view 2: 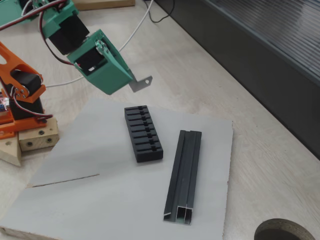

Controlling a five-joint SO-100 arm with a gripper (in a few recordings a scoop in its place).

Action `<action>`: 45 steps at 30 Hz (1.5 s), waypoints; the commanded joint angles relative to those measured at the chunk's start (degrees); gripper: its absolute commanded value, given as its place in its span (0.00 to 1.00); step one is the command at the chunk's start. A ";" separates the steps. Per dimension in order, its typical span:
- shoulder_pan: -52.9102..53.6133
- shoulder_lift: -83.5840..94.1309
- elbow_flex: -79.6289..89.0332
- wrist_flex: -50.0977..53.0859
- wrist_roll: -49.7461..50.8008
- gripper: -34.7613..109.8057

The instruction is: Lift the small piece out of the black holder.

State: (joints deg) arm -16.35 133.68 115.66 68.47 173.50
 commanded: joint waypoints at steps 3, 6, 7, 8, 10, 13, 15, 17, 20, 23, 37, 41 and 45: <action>-0.26 4.75 -0.88 -0.26 0.18 0.26; -0.18 5.54 -0.97 -0.26 0.44 0.26; -0.18 5.62 -1.05 -0.35 0.44 0.26; -0.18 5.62 -1.05 -0.35 0.44 0.26; -0.18 5.62 -1.14 -0.44 0.35 0.26; -0.18 5.62 -2.02 -0.44 0.18 0.26; -0.18 5.62 -4.22 -0.44 0.18 0.26; -0.18 5.54 -6.24 -0.44 0.18 0.26; -0.18 5.45 -6.86 -0.44 0.18 0.26; -0.18 5.54 -7.03 -0.44 0.18 0.26; -0.09 5.45 -12.22 -0.26 0.35 0.26; -0.09 5.54 -12.22 -0.26 0.62 0.26; -0.09 5.54 -12.22 -0.26 0.62 0.26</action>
State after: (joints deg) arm -16.44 134.91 105.12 68.47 173.58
